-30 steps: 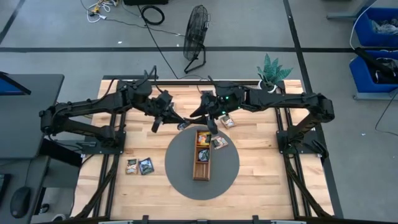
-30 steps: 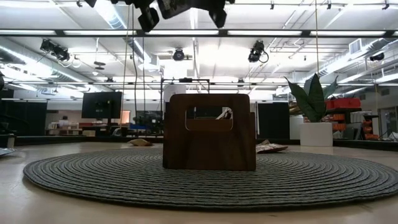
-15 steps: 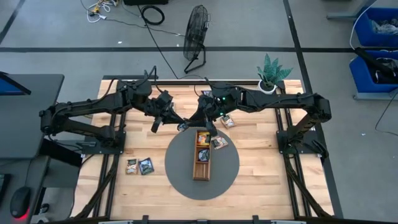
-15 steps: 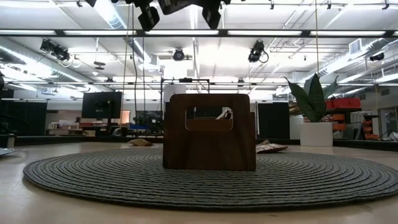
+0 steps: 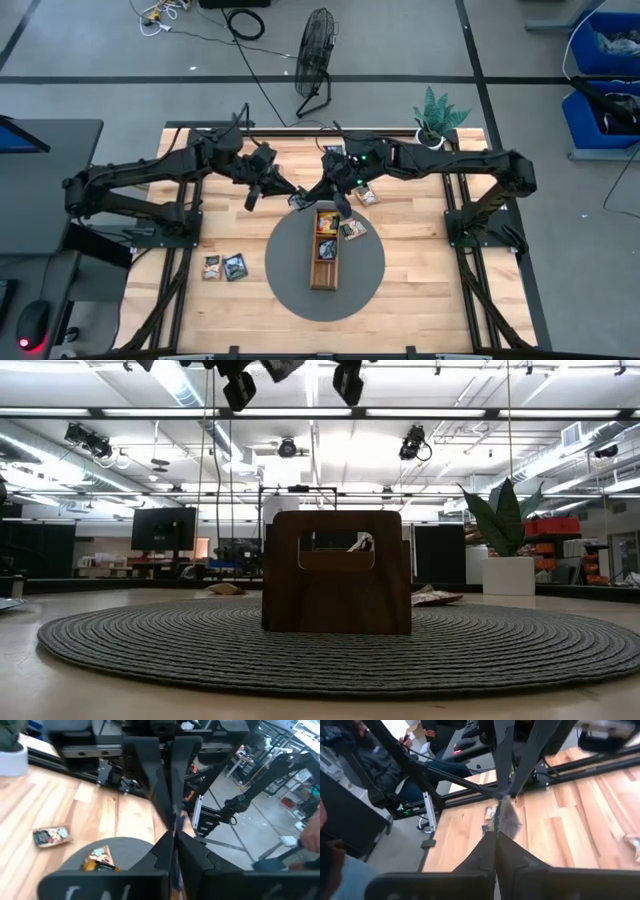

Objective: Pick & Place Tea
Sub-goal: Put the purple tea bag into the middle section of the wooden organizer

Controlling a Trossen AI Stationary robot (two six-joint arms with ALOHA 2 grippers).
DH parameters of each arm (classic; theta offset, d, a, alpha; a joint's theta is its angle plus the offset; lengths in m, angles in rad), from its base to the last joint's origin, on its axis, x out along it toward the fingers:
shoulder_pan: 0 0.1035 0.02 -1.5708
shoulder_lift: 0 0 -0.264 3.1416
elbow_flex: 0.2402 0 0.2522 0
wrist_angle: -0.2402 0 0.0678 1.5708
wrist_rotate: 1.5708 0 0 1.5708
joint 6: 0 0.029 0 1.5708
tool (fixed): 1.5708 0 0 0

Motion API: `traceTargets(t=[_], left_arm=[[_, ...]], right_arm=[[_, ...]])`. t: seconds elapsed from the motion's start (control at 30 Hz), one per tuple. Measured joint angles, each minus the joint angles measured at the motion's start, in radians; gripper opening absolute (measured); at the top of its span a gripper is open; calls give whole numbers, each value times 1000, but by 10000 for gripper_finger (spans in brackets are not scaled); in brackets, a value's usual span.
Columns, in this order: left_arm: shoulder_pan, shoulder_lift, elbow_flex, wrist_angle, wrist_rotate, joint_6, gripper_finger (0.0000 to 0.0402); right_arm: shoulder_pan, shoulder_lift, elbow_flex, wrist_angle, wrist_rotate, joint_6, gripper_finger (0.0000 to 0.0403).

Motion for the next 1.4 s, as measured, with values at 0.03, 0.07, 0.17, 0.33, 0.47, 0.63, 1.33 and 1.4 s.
traceTargets(t=[0.03, 0.07, 0.17, 0.33, 0.47, 0.63, 1.33, 1.4], left_arm=[[5, -2, 0, -1, 0, 6, 33], [9, -4, 0, 2, 0, 13, 36], [29, -12, -1, -11, -2, 46, 43], [60, -34, 0, -14, -42, 117, 43], [66, -61, 0, -36, -153, 203, 38], [65, -97, 0, -34, -258, 303, 35], [66, -165, 0, -108, -376, 428, 34], [66, -165, 0, -108, -376, 431, 34]], right_arm=[[0, -7, 0, -10, 1, 16, 3], [0, -14, 0, -17, 7, 33, 2], [0, -39, 0, -51, 22, 91, 2], [8, -75, 0, -117, 107, 184, 1], [21, -93, 0, -145, 189, 304, 1], [60, -93, 0, -149, 262, 441, 0], [355, -92, 0, -487, 824, 1208, 0], [378, -92, 0, -517, 845, 1261, 0]])
